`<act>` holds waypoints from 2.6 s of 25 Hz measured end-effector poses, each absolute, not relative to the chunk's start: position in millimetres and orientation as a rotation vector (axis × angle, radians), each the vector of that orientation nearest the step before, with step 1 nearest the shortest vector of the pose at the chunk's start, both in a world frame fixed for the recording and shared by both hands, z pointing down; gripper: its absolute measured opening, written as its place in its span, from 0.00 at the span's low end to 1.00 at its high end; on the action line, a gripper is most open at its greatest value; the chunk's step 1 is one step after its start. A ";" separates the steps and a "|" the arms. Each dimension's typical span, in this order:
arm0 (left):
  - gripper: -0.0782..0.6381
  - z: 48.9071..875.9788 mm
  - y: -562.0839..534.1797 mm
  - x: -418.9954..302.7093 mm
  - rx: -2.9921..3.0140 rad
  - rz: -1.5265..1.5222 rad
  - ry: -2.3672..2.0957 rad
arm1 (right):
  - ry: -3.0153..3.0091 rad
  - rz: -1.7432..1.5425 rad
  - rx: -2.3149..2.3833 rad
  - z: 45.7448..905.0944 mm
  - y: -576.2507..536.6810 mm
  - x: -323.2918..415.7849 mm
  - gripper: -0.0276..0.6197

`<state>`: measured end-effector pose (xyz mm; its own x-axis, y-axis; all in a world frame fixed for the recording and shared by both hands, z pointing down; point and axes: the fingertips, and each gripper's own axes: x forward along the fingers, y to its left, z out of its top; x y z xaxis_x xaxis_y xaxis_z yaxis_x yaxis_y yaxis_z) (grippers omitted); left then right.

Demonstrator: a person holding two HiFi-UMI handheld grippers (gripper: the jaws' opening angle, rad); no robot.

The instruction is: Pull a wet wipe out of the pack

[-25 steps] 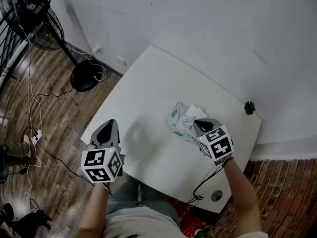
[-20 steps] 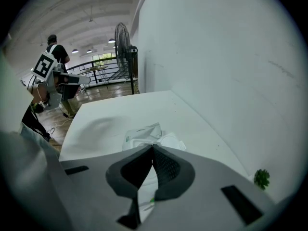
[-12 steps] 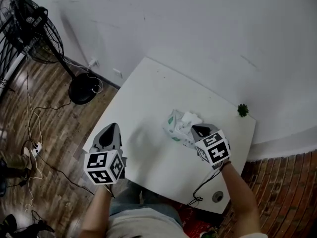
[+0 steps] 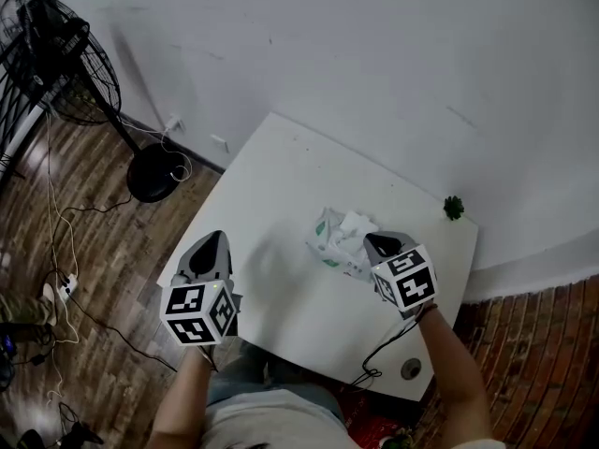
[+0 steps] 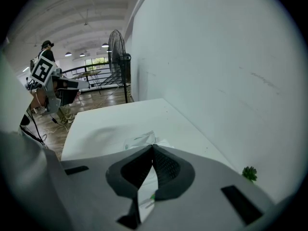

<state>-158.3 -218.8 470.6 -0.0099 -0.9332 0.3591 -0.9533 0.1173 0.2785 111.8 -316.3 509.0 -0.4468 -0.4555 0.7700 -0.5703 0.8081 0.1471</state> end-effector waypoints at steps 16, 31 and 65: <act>0.11 462.2 -225.6 -150.8 1.880 0.046 -1.913 | -2.123 0.150 0.838 484.8 -317.2 117.6 0.05; 0.11 442.4 -238.2 -148.9 1.937 0.012 -1.898 | -2.153 0.152 0.951 452.5 -320.6 126.8 0.05; 0.11 419.4 -257.9 -132.0 2.001 -0.041 -1.879 | -2.231 0.099 1.057 394.8 -327.9 136.1 0.05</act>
